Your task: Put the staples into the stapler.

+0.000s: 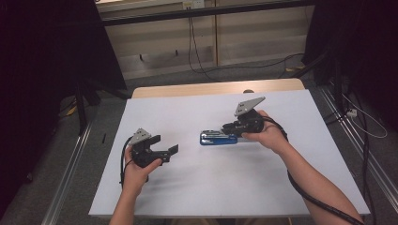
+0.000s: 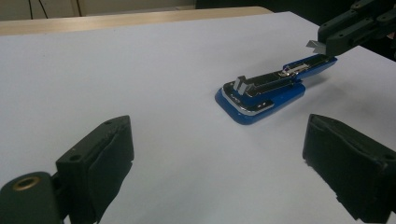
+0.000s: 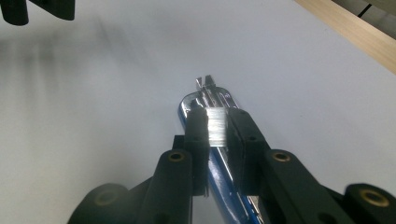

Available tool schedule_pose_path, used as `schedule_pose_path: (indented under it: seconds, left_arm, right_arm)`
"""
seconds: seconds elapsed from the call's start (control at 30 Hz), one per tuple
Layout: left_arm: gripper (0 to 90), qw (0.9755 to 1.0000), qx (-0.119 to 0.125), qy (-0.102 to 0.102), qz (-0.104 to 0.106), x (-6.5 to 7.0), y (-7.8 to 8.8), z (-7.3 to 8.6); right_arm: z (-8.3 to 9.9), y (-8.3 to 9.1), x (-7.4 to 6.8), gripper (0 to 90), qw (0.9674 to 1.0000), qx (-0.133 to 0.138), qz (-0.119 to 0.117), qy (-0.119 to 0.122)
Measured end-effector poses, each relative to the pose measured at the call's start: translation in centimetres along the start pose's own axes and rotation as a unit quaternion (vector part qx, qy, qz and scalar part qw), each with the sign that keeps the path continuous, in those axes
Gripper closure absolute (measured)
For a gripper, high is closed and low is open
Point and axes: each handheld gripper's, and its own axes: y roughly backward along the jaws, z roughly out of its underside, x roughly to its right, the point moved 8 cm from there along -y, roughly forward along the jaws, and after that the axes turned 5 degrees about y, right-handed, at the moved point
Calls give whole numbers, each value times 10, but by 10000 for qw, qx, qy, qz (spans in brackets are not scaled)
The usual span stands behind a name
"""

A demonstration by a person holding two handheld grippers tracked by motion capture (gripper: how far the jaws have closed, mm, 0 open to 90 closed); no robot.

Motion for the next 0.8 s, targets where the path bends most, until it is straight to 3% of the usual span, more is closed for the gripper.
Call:
schedule_pose_path:
  seconds: [0.8]
  left_arm:
    - [90, 10000, -63, -34, -18, -1, -1, 2]
  right_arm:
    - [-9, -13, 19, 791, 9992, -162, -170, 326]
